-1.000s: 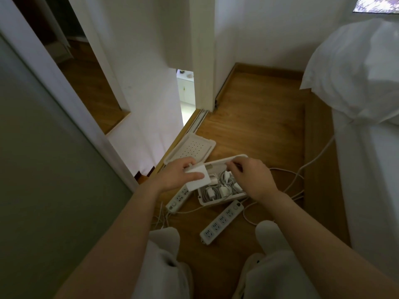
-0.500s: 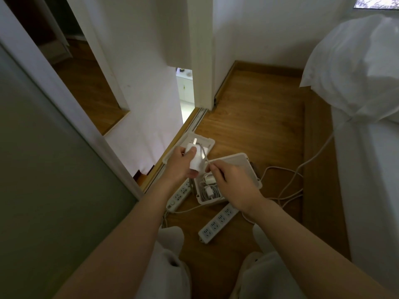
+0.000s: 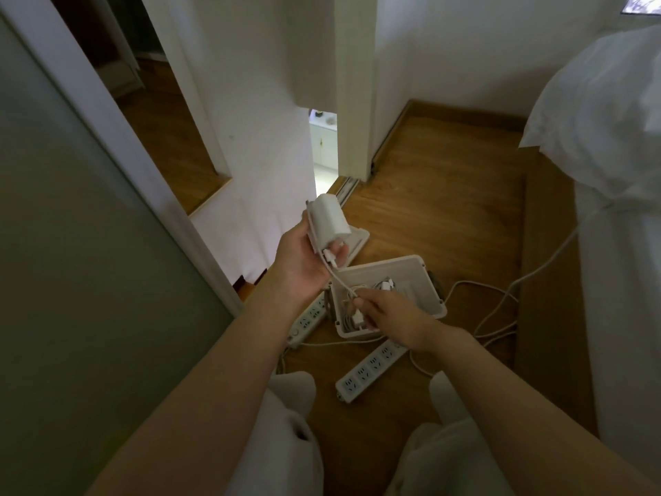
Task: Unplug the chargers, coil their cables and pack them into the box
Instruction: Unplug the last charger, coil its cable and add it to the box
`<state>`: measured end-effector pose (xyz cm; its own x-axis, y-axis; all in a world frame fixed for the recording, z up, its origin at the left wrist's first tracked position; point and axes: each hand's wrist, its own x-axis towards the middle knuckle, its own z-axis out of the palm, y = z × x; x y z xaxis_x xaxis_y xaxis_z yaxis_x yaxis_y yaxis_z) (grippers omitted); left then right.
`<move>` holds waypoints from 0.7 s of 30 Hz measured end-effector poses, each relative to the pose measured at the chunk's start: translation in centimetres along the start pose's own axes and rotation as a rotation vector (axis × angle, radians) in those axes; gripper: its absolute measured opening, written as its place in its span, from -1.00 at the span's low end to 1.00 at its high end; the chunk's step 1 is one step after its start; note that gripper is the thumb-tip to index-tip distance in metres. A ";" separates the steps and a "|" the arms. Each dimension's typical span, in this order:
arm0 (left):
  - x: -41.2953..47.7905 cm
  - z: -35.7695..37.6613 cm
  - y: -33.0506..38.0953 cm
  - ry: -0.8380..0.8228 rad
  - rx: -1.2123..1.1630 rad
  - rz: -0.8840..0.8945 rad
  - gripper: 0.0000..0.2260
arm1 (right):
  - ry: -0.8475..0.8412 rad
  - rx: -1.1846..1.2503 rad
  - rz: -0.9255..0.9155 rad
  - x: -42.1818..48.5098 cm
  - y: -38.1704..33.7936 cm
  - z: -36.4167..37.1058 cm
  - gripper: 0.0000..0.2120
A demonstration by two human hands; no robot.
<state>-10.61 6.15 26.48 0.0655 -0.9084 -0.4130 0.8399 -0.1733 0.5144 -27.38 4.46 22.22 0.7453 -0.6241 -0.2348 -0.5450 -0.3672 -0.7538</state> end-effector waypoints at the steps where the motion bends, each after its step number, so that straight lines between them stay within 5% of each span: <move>1: -0.2 0.0 0.3 -0.026 0.078 0.009 -0.67 | 0.004 -0.041 0.024 -0.1 0.5 -0.4 -0.75; 9: -0.8 -2.5 1.7 -0.191 1.045 -0.022 -0.42 | 0.300 -0.294 0.147 -0.7 2.3 -3.2 -0.65; 12: -0.8 -2.7 1.5 -0.147 1.302 0.004 -0.53 | 0.388 -0.363 0.146 -0.8 1.9 -3.4 -0.66; 21: -0.5 -3.5 0.9 -0.058 1.495 0.114 -0.71 | 0.540 -0.374 0.010 -0.9 -0.7 -2.4 -0.73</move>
<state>-8.02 7.74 24.50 0.0396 -0.9507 -0.3076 -0.4808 -0.2880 0.8282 -28.61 3.59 24.43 0.4947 -0.8515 0.1737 -0.7206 -0.5137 -0.4657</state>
